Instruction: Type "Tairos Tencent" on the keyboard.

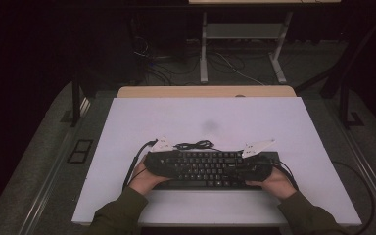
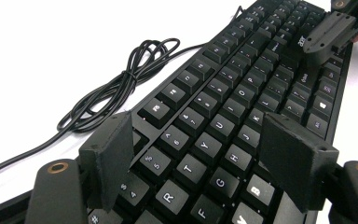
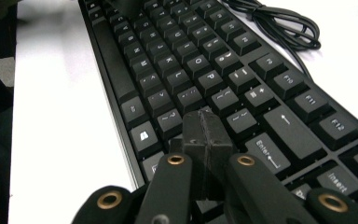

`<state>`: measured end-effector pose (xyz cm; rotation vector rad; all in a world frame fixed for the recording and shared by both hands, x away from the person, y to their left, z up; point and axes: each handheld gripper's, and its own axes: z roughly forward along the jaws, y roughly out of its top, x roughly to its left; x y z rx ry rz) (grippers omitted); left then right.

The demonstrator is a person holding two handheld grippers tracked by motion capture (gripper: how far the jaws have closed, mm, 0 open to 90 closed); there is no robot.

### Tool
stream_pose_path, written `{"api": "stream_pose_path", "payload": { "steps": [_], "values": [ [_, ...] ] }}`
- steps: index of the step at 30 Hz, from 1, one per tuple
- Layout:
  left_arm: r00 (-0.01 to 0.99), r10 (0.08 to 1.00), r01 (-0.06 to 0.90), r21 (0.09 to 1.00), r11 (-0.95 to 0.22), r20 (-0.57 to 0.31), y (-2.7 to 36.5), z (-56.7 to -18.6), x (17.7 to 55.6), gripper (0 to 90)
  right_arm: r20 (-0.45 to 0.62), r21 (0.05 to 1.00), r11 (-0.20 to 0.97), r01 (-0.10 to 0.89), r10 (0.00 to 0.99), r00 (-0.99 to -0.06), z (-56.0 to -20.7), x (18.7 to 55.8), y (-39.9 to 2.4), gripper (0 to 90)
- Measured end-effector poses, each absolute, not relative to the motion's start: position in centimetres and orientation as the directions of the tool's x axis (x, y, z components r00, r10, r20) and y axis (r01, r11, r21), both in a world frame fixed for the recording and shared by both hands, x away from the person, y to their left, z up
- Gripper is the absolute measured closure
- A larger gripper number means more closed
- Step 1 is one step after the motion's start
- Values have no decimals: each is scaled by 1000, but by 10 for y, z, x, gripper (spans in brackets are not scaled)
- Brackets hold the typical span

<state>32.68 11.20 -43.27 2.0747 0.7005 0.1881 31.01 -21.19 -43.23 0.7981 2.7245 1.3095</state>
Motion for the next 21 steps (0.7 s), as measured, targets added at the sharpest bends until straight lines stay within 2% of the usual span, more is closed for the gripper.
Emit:
{"api": "stream_pose_path", "payload": {
  "steps": [21],
  "values": [
    [825,550,411,806,-426,-130,112,-432,328,262,197,713,547,438,443,-875,-439,307,-212,896]
  ]
}}
